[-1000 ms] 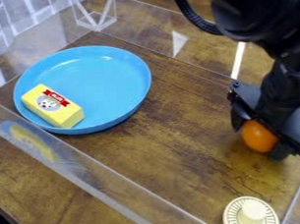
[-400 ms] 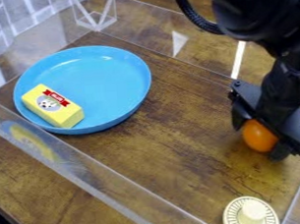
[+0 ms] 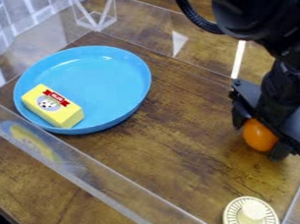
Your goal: Put the orange ball in the blue tray
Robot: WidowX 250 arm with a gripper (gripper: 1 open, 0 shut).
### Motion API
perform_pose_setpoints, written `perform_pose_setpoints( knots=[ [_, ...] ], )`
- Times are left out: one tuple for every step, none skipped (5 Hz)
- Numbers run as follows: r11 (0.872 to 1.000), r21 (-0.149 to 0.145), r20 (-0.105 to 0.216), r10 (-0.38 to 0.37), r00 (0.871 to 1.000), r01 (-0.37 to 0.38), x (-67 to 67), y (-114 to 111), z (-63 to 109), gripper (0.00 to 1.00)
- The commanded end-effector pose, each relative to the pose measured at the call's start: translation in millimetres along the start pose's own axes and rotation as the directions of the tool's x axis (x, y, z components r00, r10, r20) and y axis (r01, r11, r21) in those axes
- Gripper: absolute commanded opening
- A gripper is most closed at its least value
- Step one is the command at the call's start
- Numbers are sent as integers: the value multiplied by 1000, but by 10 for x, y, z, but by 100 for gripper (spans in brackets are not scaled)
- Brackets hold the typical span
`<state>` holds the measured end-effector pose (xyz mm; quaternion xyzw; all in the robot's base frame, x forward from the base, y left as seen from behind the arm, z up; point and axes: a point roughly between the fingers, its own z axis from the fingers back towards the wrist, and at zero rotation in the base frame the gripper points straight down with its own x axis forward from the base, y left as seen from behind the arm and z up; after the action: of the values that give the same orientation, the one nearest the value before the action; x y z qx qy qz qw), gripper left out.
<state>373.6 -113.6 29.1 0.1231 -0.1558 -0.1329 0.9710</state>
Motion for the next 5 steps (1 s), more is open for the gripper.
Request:
perform_pose_setpoints(
  knots=[
    [999,19,-10,30,1000,-30,-7,187,23,0],
    [999,25,-19,24,1000,-24,-15,216,41,0],
    [999,30,-28,18,999,-17,-23,244,59,0],
    [999,35,-36,16,999,-15,-32,266,64,0],
    [999,37,-43,16,999,-15,-39,282,61,0]
  ],
)
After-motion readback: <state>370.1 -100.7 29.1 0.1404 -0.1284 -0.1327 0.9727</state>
